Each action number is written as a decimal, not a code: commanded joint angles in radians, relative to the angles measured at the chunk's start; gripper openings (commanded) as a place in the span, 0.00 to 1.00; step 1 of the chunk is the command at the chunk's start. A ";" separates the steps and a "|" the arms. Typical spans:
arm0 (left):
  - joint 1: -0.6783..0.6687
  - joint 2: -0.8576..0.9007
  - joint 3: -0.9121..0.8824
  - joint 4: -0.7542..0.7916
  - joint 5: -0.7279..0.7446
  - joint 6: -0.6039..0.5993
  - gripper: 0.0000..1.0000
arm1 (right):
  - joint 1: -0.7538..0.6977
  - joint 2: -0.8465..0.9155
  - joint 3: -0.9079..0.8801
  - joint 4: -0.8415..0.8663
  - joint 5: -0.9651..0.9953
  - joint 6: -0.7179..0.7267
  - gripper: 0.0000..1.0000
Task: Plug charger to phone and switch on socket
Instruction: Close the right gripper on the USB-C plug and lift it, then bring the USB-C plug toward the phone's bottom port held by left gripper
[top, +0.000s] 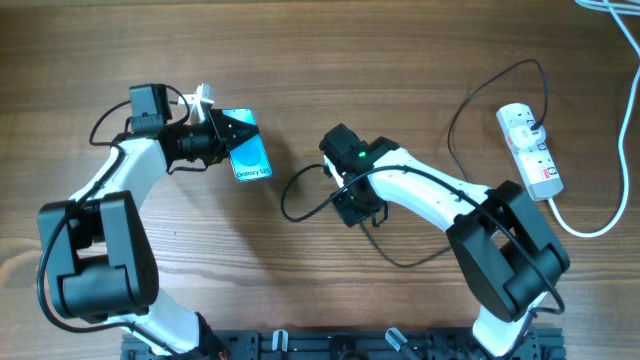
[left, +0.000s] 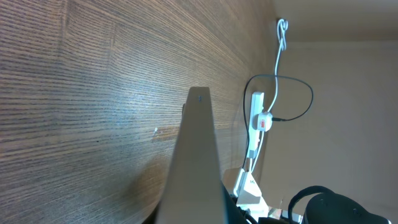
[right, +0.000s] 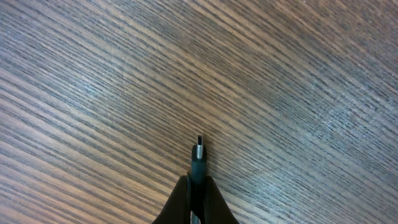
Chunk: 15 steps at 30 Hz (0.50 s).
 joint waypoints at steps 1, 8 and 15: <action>0.005 -0.020 0.006 0.003 0.042 0.016 0.04 | 0.003 0.010 -0.018 0.012 -0.057 -0.017 0.04; 0.005 -0.020 0.006 0.003 0.042 0.016 0.04 | 0.003 0.010 -0.018 0.012 -0.057 -0.010 0.04; 0.005 -0.020 0.006 0.003 0.034 0.016 0.04 | 0.003 0.010 -0.036 0.034 -0.058 -0.002 0.04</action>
